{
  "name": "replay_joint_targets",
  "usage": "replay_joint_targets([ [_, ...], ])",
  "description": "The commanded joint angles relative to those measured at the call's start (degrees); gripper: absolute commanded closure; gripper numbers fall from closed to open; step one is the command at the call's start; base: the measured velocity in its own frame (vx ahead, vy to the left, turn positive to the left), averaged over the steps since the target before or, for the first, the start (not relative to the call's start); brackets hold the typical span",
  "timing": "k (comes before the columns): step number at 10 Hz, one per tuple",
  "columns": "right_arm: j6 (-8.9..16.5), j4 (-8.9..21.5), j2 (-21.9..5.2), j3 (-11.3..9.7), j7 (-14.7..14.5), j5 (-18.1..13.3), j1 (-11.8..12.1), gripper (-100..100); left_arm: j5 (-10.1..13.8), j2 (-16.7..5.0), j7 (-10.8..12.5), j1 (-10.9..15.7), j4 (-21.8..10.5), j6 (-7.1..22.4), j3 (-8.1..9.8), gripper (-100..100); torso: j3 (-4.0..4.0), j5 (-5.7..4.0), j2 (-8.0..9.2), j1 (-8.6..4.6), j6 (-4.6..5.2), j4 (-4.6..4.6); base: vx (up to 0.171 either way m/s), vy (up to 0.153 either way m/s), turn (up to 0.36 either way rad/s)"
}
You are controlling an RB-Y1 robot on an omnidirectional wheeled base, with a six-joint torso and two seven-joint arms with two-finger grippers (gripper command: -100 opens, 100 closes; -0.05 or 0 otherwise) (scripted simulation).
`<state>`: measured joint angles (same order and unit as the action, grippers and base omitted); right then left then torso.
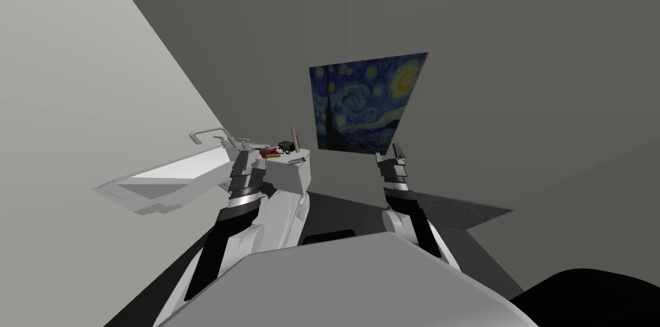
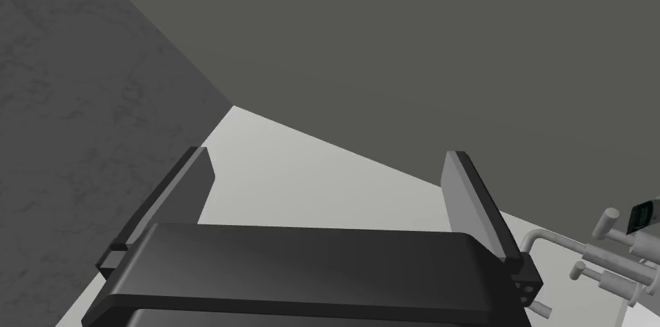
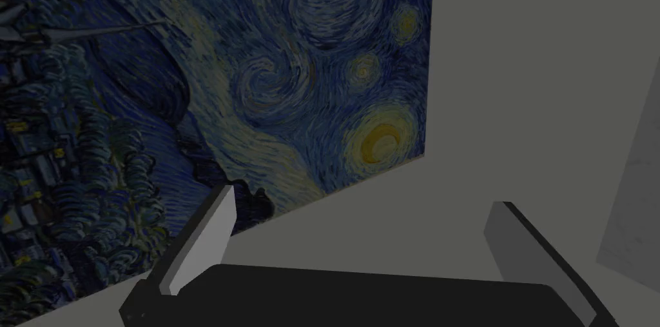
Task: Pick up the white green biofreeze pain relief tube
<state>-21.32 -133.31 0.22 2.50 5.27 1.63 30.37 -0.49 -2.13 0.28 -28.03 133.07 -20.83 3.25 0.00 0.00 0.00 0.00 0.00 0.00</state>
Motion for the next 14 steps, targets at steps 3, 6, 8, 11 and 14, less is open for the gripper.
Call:
replay_joint_targets([
  [3,0.0,0.0,0.01,-0.01,0.0,0.0,0.0,0,0.96,-4.09,-0.38,-0.79,-1.87,1.7,-2.03,-100,0.0,-0.04,0.0,-0.22,0.01,0.0,0.005,-0.068,-0.063],
  [6,0.0,0.0,0.01,-0.02,0.0,0.0,0.0,0,2.12,-5.18,-0.85,-1.64,-4.32,3.92,-4.47,-100,-0.05,-0.14,-0.07,-0.6,0.02,-0.02,0.02,-0.145,-0.098],
  [8,0.0,0.0,0.01,-0.02,0.0,0.0,0.0,0,2.99,-5.45,-1.21,-2.25,-6.34,5.79,-6.33,-100,-0.01,-0.12,-0.02,-0.55,0.02,-0.01,0.009,-0.135,-0.12],
  [11,0.0,0.0,0.01,-0.01,0.0,0.0,0.0,0,4.05,-6.06,-1.65,-2.88,-9.47,8.72,-8.68,-100,-0.08,-0.13,-0.13,-0.52,0.01,-0.03,0.049,-0.131,-0.103],
  [14,0.0,0.0,0.01,0.0,0.0,0.0,0.01,0,4.29,-6.82,-1.73,-2.22,-13.19,11.66,-9.15,-100,-0.13,-0.08,-0.22,-0.3,0.0,-0.05,0.071,-0.072,-0.062],
])
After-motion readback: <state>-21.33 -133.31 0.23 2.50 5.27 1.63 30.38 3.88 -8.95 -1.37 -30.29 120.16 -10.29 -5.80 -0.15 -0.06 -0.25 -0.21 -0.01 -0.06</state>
